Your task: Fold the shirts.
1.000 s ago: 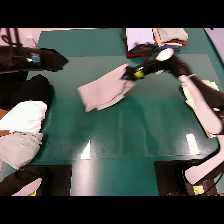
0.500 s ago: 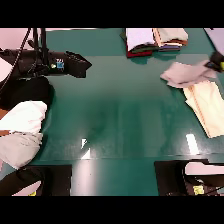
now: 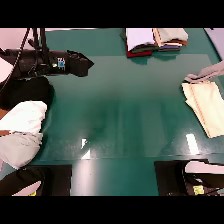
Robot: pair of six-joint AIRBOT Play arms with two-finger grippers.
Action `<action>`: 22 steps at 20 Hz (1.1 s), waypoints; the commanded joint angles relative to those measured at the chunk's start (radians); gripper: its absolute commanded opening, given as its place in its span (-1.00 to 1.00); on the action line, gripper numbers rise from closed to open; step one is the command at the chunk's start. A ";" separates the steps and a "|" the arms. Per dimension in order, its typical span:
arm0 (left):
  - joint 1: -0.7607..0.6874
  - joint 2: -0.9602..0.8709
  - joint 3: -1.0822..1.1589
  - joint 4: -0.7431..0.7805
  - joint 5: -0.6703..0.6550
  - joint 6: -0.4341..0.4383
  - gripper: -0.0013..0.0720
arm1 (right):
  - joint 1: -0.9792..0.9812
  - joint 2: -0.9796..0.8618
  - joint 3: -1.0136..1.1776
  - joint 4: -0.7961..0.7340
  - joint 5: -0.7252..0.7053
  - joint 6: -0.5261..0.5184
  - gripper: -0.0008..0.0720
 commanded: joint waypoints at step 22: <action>-0.001 0.000 0.000 0.007 -0.060 0.024 -0.91 | -0.344 0.328 -0.585 -0.339 0.275 -0.034 0.62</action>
